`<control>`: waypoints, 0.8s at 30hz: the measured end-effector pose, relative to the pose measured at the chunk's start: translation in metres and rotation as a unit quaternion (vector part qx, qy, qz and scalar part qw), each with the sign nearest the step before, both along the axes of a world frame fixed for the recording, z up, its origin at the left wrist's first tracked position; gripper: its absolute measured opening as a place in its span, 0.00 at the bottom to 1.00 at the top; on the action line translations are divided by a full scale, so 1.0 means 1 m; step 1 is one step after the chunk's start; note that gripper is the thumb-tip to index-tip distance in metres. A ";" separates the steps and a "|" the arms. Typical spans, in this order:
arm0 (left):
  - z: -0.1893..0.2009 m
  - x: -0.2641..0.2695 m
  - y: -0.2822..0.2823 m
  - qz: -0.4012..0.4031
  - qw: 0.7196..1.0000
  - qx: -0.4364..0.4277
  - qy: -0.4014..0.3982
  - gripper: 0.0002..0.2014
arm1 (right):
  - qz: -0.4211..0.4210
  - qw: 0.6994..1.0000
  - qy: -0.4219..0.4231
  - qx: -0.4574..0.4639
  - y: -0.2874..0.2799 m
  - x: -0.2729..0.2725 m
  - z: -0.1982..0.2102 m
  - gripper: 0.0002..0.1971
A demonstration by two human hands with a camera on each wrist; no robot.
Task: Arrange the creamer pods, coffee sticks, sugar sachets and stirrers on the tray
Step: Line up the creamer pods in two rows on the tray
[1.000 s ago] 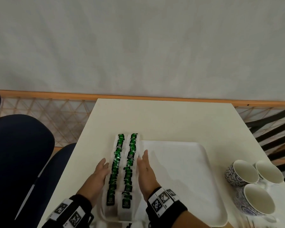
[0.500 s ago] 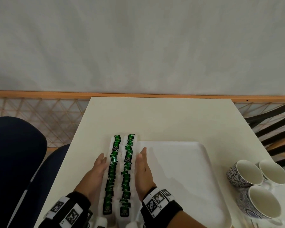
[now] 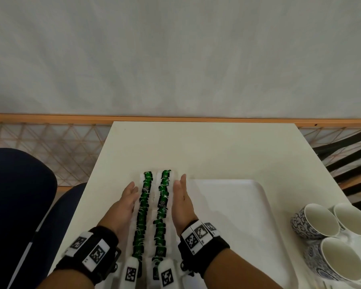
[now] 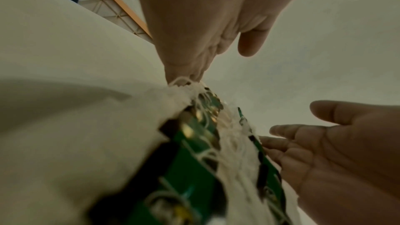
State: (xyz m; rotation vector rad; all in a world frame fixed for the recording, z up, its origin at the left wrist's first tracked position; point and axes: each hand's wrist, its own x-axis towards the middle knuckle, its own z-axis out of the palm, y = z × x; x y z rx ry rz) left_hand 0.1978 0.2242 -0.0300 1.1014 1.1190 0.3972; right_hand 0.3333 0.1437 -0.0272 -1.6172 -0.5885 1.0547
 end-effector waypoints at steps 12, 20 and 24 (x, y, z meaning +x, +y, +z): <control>0.021 -0.029 -0.027 -0.079 0.993 0.058 0.072 0.26 | 0.060 0.996 -0.051 -0.038 -0.027 0.020 0.020 0.30; 0.040 -0.092 -0.116 -0.224 0.912 0.227 0.257 0.10 | 0.362 0.862 -0.325 -0.143 -0.116 0.046 0.063 0.19; 0.045 -0.110 -0.166 -0.292 0.880 0.250 0.279 0.10 | 0.456 0.783 -0.405 -0.125 -0.167 0.023 0.063 0.18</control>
